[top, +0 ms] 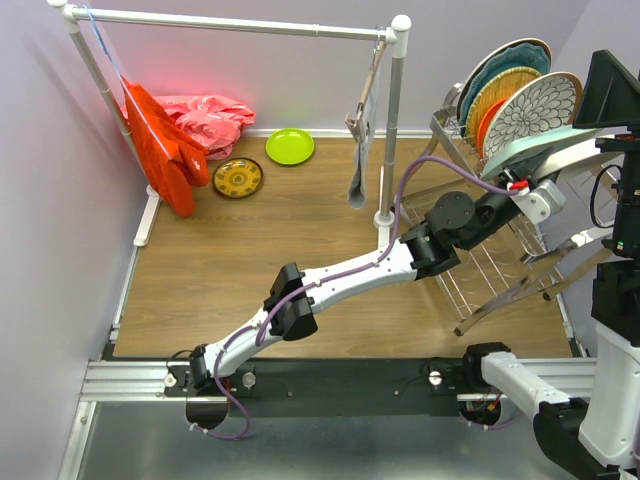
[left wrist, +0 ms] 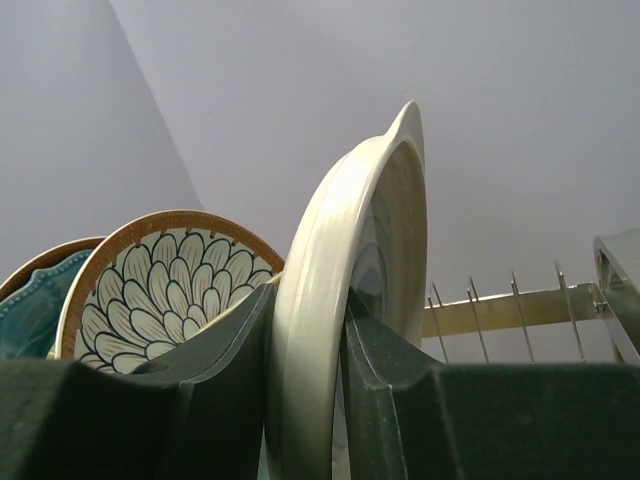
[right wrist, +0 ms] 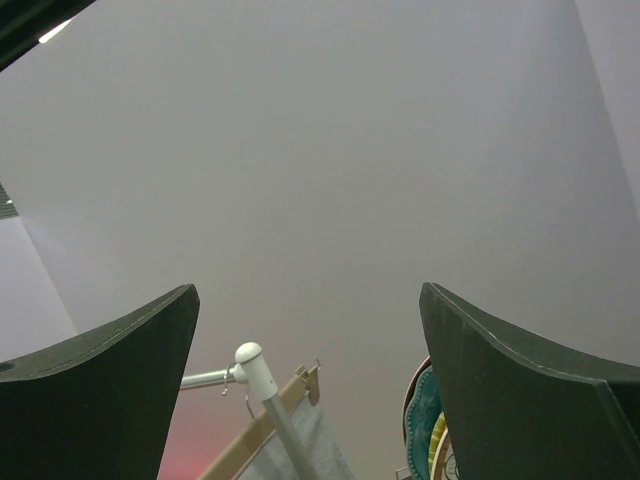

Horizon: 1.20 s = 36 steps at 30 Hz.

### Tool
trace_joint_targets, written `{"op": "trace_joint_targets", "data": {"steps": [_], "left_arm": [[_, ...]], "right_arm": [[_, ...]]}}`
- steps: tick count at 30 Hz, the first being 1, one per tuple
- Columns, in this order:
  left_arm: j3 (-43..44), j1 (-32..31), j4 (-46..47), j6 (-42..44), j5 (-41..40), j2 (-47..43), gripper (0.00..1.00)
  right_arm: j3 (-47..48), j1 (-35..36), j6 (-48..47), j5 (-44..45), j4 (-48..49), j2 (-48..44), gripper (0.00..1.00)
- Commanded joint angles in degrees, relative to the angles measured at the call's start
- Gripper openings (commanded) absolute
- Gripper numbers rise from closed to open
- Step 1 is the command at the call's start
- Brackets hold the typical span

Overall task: Load the plates into the dish rack
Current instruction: Insert the plate into the dish rack

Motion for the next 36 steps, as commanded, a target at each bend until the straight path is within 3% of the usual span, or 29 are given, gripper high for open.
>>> {"op": "trace_joint_targets", "data": {"steps": [1, 20, 32, 36], "left_arm": [[-1.2, -0.2, -1.9, -2.6, -1.7, 0.7, 0.40], [-0.4, 0.2, -3.0, -13.0, -7.0, 1.2, 0.42], [0.0, 0.3, -2.8, -13.6, -10.1, 1.4, 0.41], [0.1, 0.3, -2.3, -13.1, -8.5, 1.1, 0.47]], "right_arm": [[-0.7, -0.2, -1.0, 1.7, 0.6, -0.8, 1.00], [-1.0, -0.2, -0.7, 1.7, 0.6, -0.9, 1.00], [-1.4, -0.3, -0.5, 1.5, 0.6, -1.0, 1.00], [-1.5, -0.2, -0.6, 1.6, 0.6, -1.0, 1.00]]}}
